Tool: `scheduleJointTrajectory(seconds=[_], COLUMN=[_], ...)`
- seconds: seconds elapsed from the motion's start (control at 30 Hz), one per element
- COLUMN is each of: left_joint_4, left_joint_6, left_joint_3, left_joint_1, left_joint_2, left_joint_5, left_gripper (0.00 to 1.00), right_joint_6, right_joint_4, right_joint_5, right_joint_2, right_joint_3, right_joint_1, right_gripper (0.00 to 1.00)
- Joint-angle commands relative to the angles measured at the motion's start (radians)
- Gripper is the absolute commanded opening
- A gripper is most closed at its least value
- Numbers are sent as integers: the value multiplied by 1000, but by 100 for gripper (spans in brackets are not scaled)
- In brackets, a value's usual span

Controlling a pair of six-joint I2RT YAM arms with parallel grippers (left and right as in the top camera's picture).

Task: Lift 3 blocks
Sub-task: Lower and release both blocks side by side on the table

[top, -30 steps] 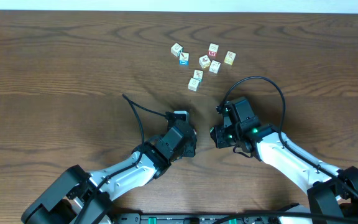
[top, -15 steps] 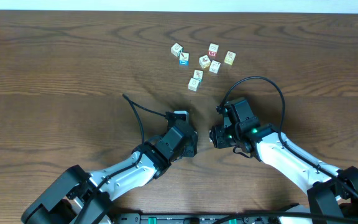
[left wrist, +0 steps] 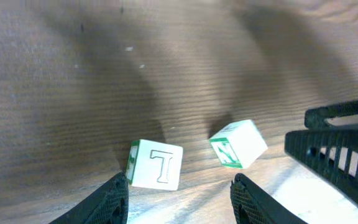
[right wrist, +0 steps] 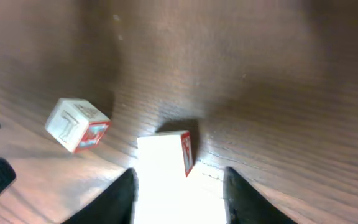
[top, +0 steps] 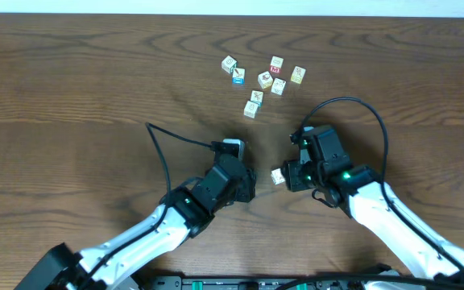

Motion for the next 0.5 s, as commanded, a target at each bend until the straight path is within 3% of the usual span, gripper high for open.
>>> scheduleJointTrajectory(seconds=[0.0,0.1,0.17,0.2,0.3,0.37,0.47], left_joint_4=[-12,-18,-19,-18,-23,-48,-93], left_joint_6=[40,79,98,114,184,226,273], left_joint_3=[-4,-3,0,4,30,60,113], left_joint_1=[-1,24,58,76,132,164,203], left_joint_2=[-34,-44,-43,-43,-40,-34,-17], left_joint_5=[-55,-85,-82,-76,-55,-56,-56], left_gripper=[53,36,34,36,56,60,62], right_joint_6=[-16,-16,-27,-39,-51,-51,-63], right_joint_4=[-2,-1,-1,-2,0,6,6], right_joint_5=[39,67,70,70,70,69,69], right_joint_2=[-41,-48,-47,-47,-47,-47,-47], right_joint_3=[19,26,31,34,41,42,48], right_joint_1=[-4,-26,-46,-60,-99,-126,-180], right_gripper=[21,10,11,13,23,27,25])
